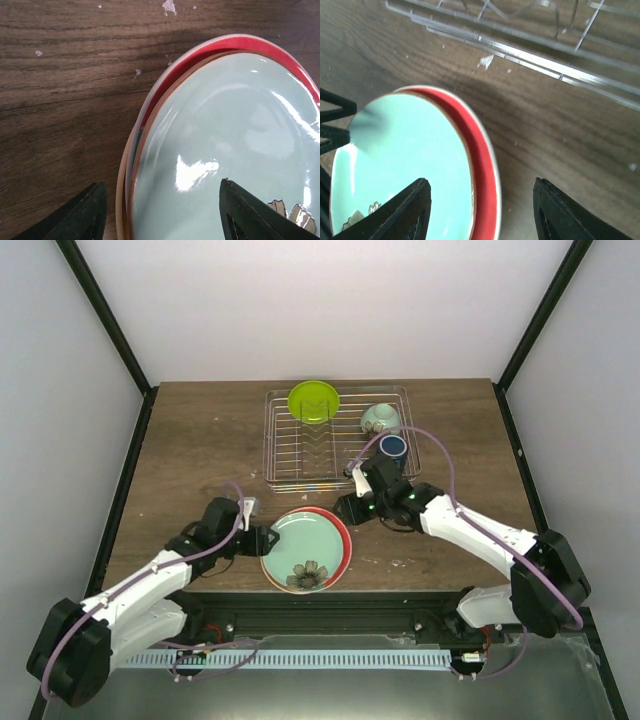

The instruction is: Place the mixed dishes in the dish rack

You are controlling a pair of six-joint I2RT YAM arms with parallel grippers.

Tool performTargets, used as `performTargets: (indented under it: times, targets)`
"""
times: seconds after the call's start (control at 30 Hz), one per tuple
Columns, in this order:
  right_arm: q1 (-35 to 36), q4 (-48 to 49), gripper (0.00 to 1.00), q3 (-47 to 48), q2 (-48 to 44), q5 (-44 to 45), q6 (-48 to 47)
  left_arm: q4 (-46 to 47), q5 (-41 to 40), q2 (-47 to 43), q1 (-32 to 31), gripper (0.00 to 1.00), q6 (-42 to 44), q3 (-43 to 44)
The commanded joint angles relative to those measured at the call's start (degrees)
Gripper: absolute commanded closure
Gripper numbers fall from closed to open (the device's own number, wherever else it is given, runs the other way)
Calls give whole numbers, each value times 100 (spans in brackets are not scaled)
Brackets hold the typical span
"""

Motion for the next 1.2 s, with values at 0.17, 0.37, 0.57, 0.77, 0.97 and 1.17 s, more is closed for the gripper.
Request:
performTargets:
  times: [0.17, 0.37, 0.57, 0.77, 0.97, 1.17]
  targets:
    - [547, -743, 43, 102, -124, -161, 685, 385, -289, 438, -214, 35, -56, 196]
    - [830, -635, 42, -132, 54, -168, 911, 435, -425, 633, -336, 34, -78, 270]
    - [859, -466, 42, -345, 248, -178, 1002, 427, -461, 607, -369, 34, -101, 273]
    - [885, -316, 41, -444, 478, -217, 1048, 401, -464, 559, -407, 34, -126, 248]
    - [927, -267, 41, -490, 676, -223, 1133, 409, -455, 514, -479, 35, -208, 187]
    - [1022, -419, 40, -588, 832, -105, 1292, 412, -446, 309, -512, 35, -297, 36]
